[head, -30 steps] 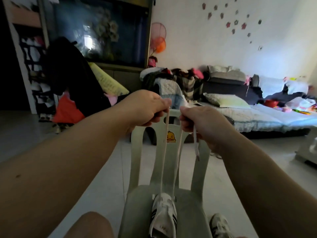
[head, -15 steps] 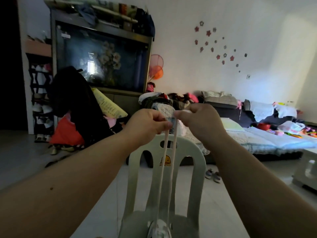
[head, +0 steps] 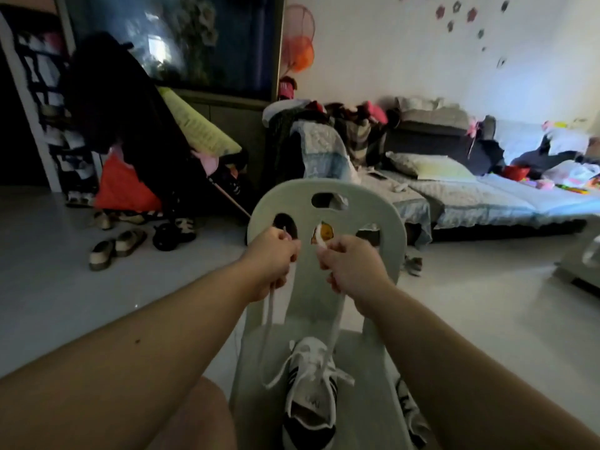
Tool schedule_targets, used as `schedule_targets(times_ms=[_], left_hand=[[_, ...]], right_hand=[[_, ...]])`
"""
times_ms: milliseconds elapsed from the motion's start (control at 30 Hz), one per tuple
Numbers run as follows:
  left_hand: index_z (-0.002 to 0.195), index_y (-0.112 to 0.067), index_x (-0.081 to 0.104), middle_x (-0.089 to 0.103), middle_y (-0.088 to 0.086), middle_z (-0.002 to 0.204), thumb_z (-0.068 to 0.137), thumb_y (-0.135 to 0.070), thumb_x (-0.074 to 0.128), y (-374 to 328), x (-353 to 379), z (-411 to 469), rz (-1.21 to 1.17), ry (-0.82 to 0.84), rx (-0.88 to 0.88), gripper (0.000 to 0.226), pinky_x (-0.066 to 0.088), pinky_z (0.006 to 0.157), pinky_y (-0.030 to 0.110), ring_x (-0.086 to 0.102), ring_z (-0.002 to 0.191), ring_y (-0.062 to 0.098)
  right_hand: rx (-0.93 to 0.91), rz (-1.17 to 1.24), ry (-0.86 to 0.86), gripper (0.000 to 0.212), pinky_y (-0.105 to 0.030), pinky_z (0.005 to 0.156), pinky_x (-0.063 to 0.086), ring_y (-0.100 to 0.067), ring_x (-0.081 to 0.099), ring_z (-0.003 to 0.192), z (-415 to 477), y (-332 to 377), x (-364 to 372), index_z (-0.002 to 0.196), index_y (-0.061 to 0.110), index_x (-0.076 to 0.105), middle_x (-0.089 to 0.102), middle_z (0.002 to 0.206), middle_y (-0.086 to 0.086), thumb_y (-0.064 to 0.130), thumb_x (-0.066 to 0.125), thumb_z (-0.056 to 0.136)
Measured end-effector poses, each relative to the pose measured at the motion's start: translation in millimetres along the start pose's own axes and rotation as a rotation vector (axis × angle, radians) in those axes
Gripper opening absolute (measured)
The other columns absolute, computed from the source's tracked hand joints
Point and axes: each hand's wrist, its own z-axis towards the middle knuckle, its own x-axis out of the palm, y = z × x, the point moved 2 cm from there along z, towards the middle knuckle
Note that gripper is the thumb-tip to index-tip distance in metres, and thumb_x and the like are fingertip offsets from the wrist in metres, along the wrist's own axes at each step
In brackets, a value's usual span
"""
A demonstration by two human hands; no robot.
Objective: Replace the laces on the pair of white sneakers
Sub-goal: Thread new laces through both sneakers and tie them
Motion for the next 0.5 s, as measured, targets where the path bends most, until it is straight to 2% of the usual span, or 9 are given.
schedule_targets(times_ms=[100, 167, 200, 267, 300, 333, 400, 433, 500], left_hand=[[0.084, -0.019, 0.048, 0.049, 0.01, 0.079, 0.095, -0.014, 0.052, 59, 10, 25, 0.207, 0.098, -0.153, 0.012, 0.025, 0.042, 0.023, 0.031, 0.05, 0.013], [0.093, -0.014, 0.056, 0.053, 0.008, 0.081, 0.092, -0.011, 0.057, 94, 19, 40, 0.342, 0.179, -0.239, 0.004, 0.027, 0.041, 0.022, 0.035, 0.052, 0.014], [0.102, -0.011, 0.059, 0.058, 0.008, 0.089, 0.092, -0.01, 0.058, 110, 24, 47, 0.403, 0.217, -0.261, 0.01, 0.03, 0.042, 0.021, 0.039, 0.056, 0.016], [0.115, -0.01, 0.061, 0.064, 0.009, 0.108, 0.093, -0.01, 0.055, 140, 36, 59, 0.523, 0.286, -0.26, 0.023, 0.04, 0.051, 0.023, 0.048, 0.067, 0.019], [0.114, -0.009, 0.063, 0.065, 0.009, 0.112, 0.094, -0.011, 0.052, 152, 41, 65, 0.585, 0.321, -0.238, 0.023, 0.043, 0.06, 0.024, 0.054, 0.074, 0.02], [0.111, -0.009, 0.066, 0.065, 0.009, 0.111, 0.094, -0.012, 0.049, 163, 47, 69, 0.628, 0.369, -0.228, 0.023, 0.044, 0.067, 0.025, 0.057, 0.083, 0.022], [0.101, -0.01, 0.068, 0.065, 0.009, 0.108, 0.095, -0.014, 0.047, 179, 58, 74, 0.709, 0.459, -0.216, 0.022, 0.045, 0.078, 0.027, 0.06, 0.097, 0.026], [0.103, -0.009, 0.067, 0.064, 0.01, 0.11, 0.095, -0.014, 0.046, 185, 63, 77, 0.755, 0.489, -0.215, 0.022, 0.046, 0.084, 0.029, 0.059, 0.101, 0.027], [0.115, -0.007, 0.061, 0.06, 0.013, 0.121, 0.097, -0.016, 0.044, 190, 69, 80, 0.834, 0.496, -0.223, 0.026, 0.045, 0.096, 0.034, 0.057, 0.109, 0.027]], right_hand=[[0.144, -0.16, 0.131, 0.022, -0.026, 0.055, 0.042, -0.013, 0.054, 0.061, 0, -68, 34, 0.072, 0.015, 0.06, 0.059, 0.068, -0.002, 0.027, 0.059, 0.092], [0.2, -0.267, 0.193, 0.027, -0.019, 0.048, 0.037, -0.009, 0.049, 0.054, 0, -108, 54, 0.065, 0.017, 0.055, 0.054, 0.062, 0.002, 0.024, 0.058, 0.09], [0.217, -0.315, 0.215, 0.028, -0.017, 0.045, 0.034, -0.007, 0.046, 0.053, -1, -124, 61, 0.063, 0.019, 0.052, 0.052, 0.061, 0.003, 0.023, 0.058, 0.09], [0.252, -0.362, 0.255, 0.027, -0.017, 0.047, 0.033, -0.006, 0.048, 0.056, 0, -149, 74, 0.064, 0.022, 0.051, 0.053, 0.064, 0.005, 0.025, 0.057, 0.091], [0.26, -0.389, 0.277, 0.027, -0.019, 0.05, 0.035, -0.007, 0.05, 0.06, 0, -157, 80, 0.065, 0.024, 0.052, 0.055, 0.067, 0.005, 0.027, 0.057, 0.091], [0.266, -0.421, 0.308, 0.025, -0.021, 0.054, 0.038, -0.01, 0.054, 0.065, 1, -164, 85, 0.067, 0.025, 0.055, 0.058, 0.072, 0.004, 0.029, 0.057, 0.091], [0.284, -0.471, 0.343, 0.015, -0.024, 0.067, 0.042, -0.02, 0.062, 0.085, 4, -170, 92, 0.083, 0.021, 0.065, 0.065, 0.09, -0.003, 0.027, 0.054, 0.092], [0.288, -0.468, 0.338, 0.014, -0.025, 0.069, 0.042, -0.023, 0.062, 0.093, 5, -172, 95, 0.092, 0.018, 0.066, 0.066, 0.097, -0.005, 0.023, 0.053, 0.092], [0.255, -0.472, 0.32, 0.016, -0.024, 0.068, 0.038, -0.024, 0.061, 0.097, 6, -174, 97, 0.098, 0.016, 0.064, 0.065, 0.1, -0.005, 0.018, 0.05, 0.091]])
